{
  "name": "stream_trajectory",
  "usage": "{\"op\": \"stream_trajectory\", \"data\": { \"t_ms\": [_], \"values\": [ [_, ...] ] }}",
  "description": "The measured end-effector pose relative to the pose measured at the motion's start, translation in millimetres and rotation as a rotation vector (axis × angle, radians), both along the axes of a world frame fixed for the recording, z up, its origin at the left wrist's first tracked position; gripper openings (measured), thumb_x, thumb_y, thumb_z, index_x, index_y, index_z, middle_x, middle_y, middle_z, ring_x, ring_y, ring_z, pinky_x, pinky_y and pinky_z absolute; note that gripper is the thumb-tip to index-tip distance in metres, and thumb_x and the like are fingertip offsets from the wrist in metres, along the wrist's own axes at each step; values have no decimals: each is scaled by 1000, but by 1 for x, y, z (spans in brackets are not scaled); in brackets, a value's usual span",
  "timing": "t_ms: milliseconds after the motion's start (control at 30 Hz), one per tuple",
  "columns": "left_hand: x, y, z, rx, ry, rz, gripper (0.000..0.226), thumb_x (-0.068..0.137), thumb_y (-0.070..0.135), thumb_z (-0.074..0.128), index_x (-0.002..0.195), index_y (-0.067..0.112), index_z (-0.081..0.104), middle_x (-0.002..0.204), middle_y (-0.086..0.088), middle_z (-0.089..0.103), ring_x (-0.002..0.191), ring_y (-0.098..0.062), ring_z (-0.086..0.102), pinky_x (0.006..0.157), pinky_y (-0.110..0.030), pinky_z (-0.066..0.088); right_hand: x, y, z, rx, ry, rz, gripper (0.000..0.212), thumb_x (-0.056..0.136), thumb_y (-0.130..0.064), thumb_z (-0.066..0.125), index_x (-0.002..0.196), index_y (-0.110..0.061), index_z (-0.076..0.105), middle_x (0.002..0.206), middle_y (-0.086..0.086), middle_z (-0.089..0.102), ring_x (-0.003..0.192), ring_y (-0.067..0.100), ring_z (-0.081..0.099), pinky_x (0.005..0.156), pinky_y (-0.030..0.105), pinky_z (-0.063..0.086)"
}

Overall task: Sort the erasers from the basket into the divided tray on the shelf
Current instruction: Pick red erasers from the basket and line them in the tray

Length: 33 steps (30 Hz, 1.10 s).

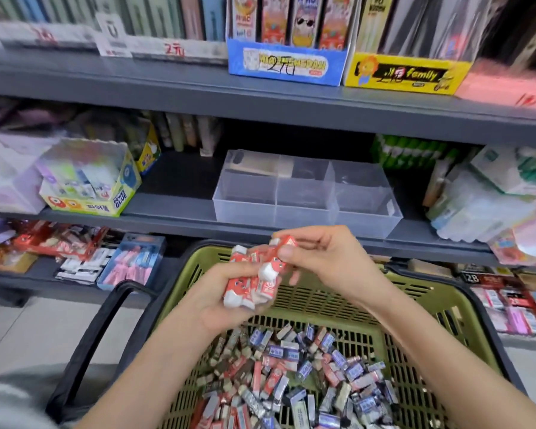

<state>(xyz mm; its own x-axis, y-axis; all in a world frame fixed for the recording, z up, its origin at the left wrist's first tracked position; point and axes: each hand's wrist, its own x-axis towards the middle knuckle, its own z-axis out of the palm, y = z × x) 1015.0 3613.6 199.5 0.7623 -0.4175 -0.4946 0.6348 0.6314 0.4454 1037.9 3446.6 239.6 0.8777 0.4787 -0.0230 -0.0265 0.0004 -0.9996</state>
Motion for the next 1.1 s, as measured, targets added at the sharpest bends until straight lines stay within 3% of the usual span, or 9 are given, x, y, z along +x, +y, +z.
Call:
{"op": "stream_trajectory", "data": {
  "t_ms": [167, 233, 300, 367, 633, 733, 900, 1000, 1100],
  "values": [
    [41, 26, 16, 99, -190, 202, 41, 49, -6, 75, 89, 4, 69, 72, -9, 71, 57, -17, 68, 48, -26, 53, 47, 4, -5, -25, -123, -396, 8, 86, -22, 65, 84, -14, 62, 71, 3, 73, 64, 12, 66, 65, 28, 52],
    [69, 45, 17, 241, -335, 360, 33, 63, -3, 63, 94, 10, 62, 75, -1, 70, 61, -12, 67, 51, -23, 53, 72, 1, -16, -350, -258, -573, 20, 87, -37, 60, 87, -17, 55, 77, -1, 72, 76, 18, 66, 73, 36, 48],
    [96, 63, 16, 417, -415, 499, 22, 72, -7, 61, 78, 13, 57, 64, 2, 61, 53, -11, 62, 49, -23, 50, 89, -6, -28, -760, -372, -627, 31, 90, -47, 51, 94, -16, 48, 85, -3, 69, 83, 25, 63, 70, 36, 45],
    [120, 77, 8, 556, -391, 586, 31, 78, -13, 59, 68, 14, 48, 56, 1, 55, 48, -12, 58, 51, -29, 51, 97, -10, -36, -866, -417, -604, 32, 94, -46, 44, 97, -15, 42, 86, 1, 70, 85, 29, 64, 66, 35, 44],
    [125, 75, -17, 339, -121, 434, 29, 79, -12, 61, 66, 13, 58, 80, -12, 68, 69, -23, 71, 52, -31, 56, 72, -40, -39, -795, -397, -580, 30, 87, -51, 44, 84, -22, 39, 62, -7, 65, 61, 13, 60, 62, 33, 45],
    [115, 68, -23, 327, -130, 369, 24, 75, -8, 65, 87, 12, 63, 77, -10, 74, 71, -23, 73, 55, -32, 57, 69, -50, -31, -717, -345, -574, 23, 87, -44, 53, 78, -23, 47, 64, -7, 61, 59, 9, 54, 62, 31, 44],
    [114, 62, -21, 335, -155, 379, 28, 71, -6, 66, 92, 12, 60, 81, -9, 72, 73, -21, 72, 57, -32, 57, 103, -13, -14, -288, -85, -556, 9, 85, -17, 67, 78, -11, 66, 53, -9, 57, 47, 5, 45, 46, 17, 37],
    [112, 61, -22, 357, -217, 312, 36, 60, -3, 71, 91, 11, 59, 80, -9, 69, 70, -20, 69, 56, -30, 56, 133, 25, -9, -167, 138, -502, 8, 82, -8, 69, 83, -1, 66, 61, 7, 65, 42, 8, 46, 40, 19, 40],
    [110, 60, -22, 377, -297, 237, 34, 57, -2, 72, 85, 9, 56, 74, -10, 62, 59, -19, 65, 50, -28, 52, 156, 55, -16, -334, 209, -434, 16, 71, -12, 79, 69, -7, 65, 77, 17, 72, 50, 15, 53, 50, 24, 50]
  ]
}}
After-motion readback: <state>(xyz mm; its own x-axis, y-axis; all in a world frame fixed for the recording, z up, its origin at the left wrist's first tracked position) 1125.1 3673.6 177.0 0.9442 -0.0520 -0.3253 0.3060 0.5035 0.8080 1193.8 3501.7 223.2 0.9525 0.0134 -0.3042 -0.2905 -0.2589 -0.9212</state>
